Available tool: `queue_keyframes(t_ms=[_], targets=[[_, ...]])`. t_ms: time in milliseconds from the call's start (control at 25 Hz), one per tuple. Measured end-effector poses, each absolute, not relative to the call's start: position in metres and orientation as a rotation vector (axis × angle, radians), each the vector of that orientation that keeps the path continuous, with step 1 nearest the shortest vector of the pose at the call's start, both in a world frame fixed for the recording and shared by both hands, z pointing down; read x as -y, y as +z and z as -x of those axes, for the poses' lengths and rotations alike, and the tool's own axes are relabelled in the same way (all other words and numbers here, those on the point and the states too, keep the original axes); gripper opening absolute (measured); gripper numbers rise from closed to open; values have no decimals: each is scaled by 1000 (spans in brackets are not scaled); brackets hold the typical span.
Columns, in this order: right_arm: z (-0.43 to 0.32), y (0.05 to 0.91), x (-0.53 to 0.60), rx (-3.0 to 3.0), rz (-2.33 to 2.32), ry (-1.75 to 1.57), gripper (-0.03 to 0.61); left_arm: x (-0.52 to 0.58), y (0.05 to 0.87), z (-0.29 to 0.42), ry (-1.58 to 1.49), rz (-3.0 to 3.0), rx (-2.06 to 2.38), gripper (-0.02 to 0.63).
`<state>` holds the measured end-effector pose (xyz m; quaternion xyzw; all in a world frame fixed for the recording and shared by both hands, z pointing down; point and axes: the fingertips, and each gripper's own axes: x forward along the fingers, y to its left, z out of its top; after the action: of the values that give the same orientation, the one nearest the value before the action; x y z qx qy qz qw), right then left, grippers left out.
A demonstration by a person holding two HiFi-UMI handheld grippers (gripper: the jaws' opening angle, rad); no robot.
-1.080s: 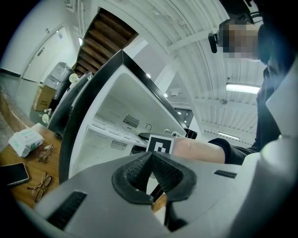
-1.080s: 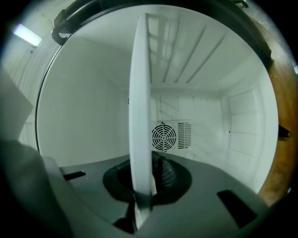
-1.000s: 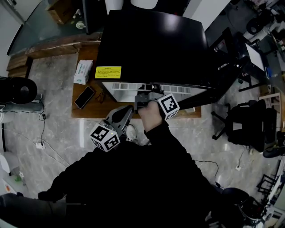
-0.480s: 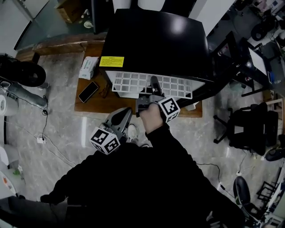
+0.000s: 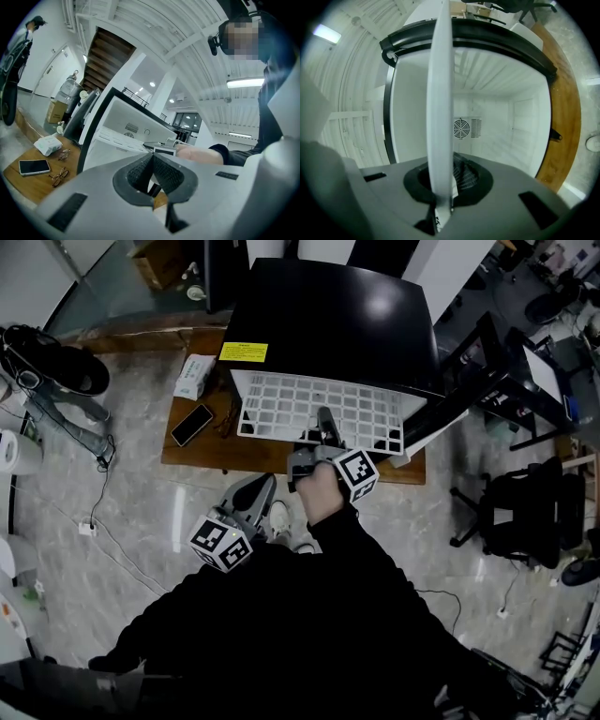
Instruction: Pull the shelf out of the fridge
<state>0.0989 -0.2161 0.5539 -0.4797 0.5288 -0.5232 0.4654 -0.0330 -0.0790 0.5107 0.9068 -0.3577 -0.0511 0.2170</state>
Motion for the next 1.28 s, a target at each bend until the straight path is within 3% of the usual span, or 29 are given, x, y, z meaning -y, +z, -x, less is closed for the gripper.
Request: queue_keyframes(t_ms=[1280], targets=[[-107,567,3,-1938,1315,-1119,29,-16,504,51,-72,-2657,1016,6]])
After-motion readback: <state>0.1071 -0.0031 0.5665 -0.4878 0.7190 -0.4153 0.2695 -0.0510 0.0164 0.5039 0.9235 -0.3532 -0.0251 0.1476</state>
